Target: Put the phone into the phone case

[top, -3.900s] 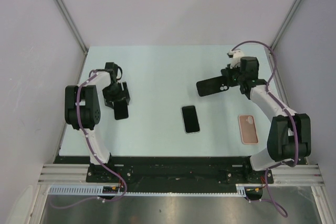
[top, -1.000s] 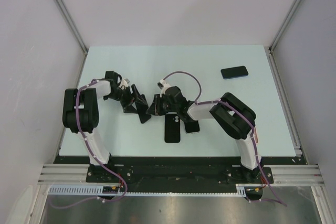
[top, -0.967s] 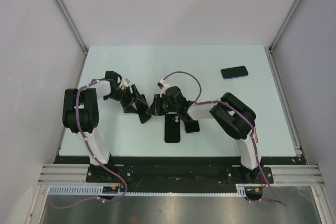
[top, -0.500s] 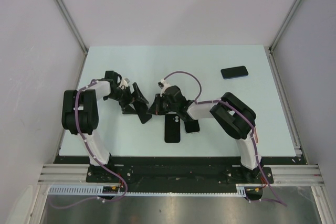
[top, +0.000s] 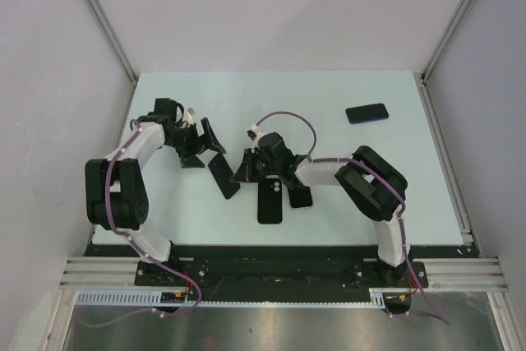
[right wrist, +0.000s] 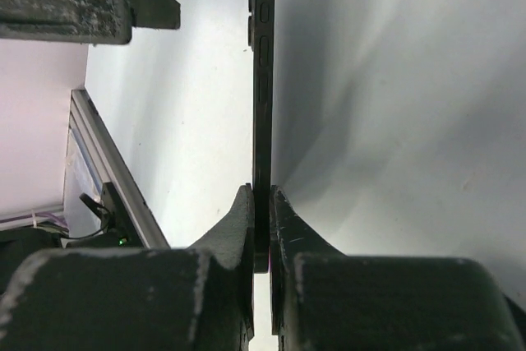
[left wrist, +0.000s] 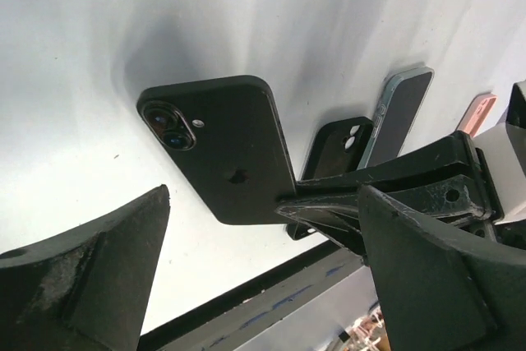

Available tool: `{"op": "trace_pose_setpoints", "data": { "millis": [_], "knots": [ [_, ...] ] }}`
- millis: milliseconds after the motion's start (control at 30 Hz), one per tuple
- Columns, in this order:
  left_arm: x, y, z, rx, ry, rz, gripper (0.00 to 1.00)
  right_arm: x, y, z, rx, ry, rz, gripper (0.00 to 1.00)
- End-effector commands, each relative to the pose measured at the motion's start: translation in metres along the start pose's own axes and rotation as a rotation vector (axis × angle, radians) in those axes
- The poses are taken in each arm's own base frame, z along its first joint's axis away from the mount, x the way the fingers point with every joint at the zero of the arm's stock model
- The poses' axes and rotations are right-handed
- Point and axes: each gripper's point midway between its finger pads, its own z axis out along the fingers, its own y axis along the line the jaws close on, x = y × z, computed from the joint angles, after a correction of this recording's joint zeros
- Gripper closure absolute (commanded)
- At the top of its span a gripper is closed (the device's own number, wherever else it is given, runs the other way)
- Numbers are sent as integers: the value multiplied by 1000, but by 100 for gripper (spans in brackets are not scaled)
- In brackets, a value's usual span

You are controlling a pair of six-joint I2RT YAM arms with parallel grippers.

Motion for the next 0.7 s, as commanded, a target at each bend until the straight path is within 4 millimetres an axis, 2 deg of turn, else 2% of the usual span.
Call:
{"op": "trace_pose_setpoints", "data": {
  "millis": [0, 100, 167, 200, 300, 333, 367, 400, 433, 467, 500, 533, 567, 633, 667],
  "knots": [
    [-6, -14, -24, -2, -68, 70, 3, -40, 49, -32, -77, -77, -56, 100],
    [-7, -18, -32, 4, -91, 89, 11, -48, 49, -46, -47, -88, -71, 100],
    [-6, -24, -37, 25, -98, 103, 21, -52, 46, -54, -24, -98, -74, 100],
    [-6, -26, -38, 31, -101, 108, 41, -55, 46, -62, -8, -101, -73, 100],
    [-3, -32, -42, 54, -108, 126, 73, -50, 32, -79, 76, -89, -70, 100],
    [0, -32, -43, 59, -111, 133, 77, -55, 38, -91, 83, -112, -93, 100],
    [3, -35, -43, 64, -109, 145, 87, -52, 31, -99, 123, -121, -95, 100],
    [3, -38, -43, 68, -116, 154, 92, -45, 24, -107, 163, -105, -87, 100],
    [8, -38, -40, 68, -105, 153, 100, -48, 33, -121, 168, -129, -100, 100],
    [13, -42, -36, 74, -92, 159, 100, -41, 18, -130, 247, -126, -91, 100],
    [15, -44, -33, 79, -82, 163, 100, -36, 13, -136, 282, -127, -94, 100],
    [22, -49, -28, 84, -61, 176, 100, -34, 21, -148, 291, -150, -104, 100],
    [25, -51, -25, 85, -54, 166, 100, -22, 4, -155, 362, -135, -95, 100],
    [36, -61, -15, 99, -38, 182, 100, -19, -1, -171, 429, -179, -95, 100],
    [37, -65, -11, 103, -45, 192, 100, -11, -5, -174, 455, -175, -83, 100]
  ]
}}
